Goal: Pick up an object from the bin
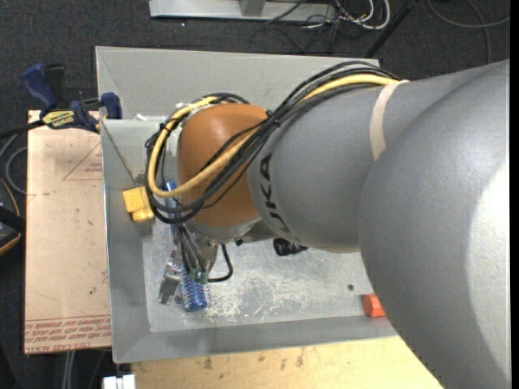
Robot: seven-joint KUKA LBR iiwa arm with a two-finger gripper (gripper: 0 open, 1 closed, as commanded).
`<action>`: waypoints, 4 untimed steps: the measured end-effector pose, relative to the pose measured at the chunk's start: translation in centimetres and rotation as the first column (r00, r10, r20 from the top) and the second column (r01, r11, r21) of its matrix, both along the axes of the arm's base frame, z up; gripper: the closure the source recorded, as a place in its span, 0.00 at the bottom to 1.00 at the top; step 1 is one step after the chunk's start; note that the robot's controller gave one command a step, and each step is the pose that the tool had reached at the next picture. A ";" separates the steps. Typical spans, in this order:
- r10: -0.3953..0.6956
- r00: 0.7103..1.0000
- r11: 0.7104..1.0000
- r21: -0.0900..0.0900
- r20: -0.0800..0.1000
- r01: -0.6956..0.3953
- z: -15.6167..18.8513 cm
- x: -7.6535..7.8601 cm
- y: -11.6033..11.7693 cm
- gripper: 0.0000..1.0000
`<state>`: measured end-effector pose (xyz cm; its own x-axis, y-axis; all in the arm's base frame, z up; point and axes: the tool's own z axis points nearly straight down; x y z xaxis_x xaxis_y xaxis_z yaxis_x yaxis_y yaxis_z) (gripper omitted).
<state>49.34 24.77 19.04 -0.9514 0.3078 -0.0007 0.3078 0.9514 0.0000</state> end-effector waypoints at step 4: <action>0.085 0.996 0.996 0.002 0.006 -0.085 7.3 -0.1 -3.9 1.00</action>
Offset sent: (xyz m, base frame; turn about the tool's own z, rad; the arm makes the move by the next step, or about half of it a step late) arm 0.0052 -0.0613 -0.1204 -0.0190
